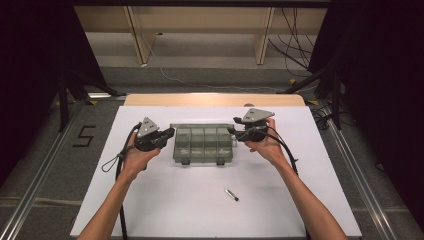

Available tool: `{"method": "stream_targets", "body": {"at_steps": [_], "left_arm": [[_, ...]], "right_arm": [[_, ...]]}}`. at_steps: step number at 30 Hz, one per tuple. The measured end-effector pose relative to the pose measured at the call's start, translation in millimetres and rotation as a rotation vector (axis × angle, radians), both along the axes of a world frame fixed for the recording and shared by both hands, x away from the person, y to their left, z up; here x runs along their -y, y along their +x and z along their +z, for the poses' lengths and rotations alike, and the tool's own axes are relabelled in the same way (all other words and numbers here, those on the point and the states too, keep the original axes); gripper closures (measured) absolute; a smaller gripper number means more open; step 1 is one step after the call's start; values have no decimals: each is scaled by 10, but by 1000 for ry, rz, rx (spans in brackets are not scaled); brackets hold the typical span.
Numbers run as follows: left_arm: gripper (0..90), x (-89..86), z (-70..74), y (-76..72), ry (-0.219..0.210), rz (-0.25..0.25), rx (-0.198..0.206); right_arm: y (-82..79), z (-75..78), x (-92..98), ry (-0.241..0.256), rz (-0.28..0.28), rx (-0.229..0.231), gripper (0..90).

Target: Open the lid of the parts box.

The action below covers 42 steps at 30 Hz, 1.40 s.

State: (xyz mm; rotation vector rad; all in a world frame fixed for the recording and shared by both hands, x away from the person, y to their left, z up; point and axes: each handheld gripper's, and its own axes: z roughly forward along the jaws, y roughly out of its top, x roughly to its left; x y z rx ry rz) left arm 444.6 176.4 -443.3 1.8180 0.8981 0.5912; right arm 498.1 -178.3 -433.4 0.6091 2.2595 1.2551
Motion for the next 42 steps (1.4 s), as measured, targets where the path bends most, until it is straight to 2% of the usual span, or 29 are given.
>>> {"method": "stream_targets", "body": {"at_steps": [4,5,6,7,8,9,10,11,12,14,15,16,17,18,20,21,22,25,28,29,32,33,34,35,38,42], "left_arm": [[787,-11,-23,17,5,4,-14],[787,-13,-38,20,7,9,-31],[717,-13,-62,29,20,11,-63],[691,-9,-81,34,38,19,-78],[691,-15,-103,39,90,28,-92],[668,7,-145,44,107,45,-118],[609,23,-188,56,121,37,-170],[581,23,-188,56,121,37,-170],[581,8,-196,67,180,24,-198],[552,80,-252,67,133,61,-229],[543,80,-252,67,133,61,-229],[520,80,-263,72,191,32,-271],[515,114,-293,73,175,43,-278],[518,102,-291,77,206,14,-295],[557,123,-306,71,204,10,-295],[588,123,-306,71,204,10,-295],[614,145,-311,62,206,-1,-298],[625,158,-300,56,226,2,-290],[658,154,-294,51,208,8,-298],[665,150,-290,51,209,4,-300],[676,159,-288,45,205,12,-300],[680,164,-288,43,202,15,-304],[683,163,-287,41,197,17,-308],[684,157,-286,37,186,18,-320],[684,154,-281,34,176,19,-338],[685,192,-278,8,186,41,-342]], "right_arm": [[22,10,-12,-15,19,23,656],[22,10,-12,-15,19,23,656],[26,16,-17,-11,26,28,690],[26,16,-20,-12,23,28,697],[26,16,-20,-12,23,28,697],[31,19,-21,-11,21,35,705],[35,28,-19,-10,14,39,721],[35,28,-19,-10,14,39,721],[36,32,-19,-10,11,41,725],[37,51,-33,-11,-11,38,739],[37,51,-33,-11,-11,38,739],[39,60,-41,-13,-19,34,745],[40,60,-44,-8,-28,34,749],[41,63,-40,-5,-31,29,756],[39,69,-33,15,-49,7,773],[45,75,-21,22,-63,11,779],[40,76,-24,34,-71,-8,782],[54,79,-28,41,-87,3,792],[50,103,-37,62,-129,-26,807],[50,105,-42,68,-141,-18,809],[36,122,-38,69,-155,-37,811],[26,128,-38,74,-163,-53,813],[28,135,-30,72,-168,-43,815],[26,144,-35,83,-181,-64,817],[45,160,-36,85,-200,-77,819],[114,189,-62,101,-242,-102,826]]}}
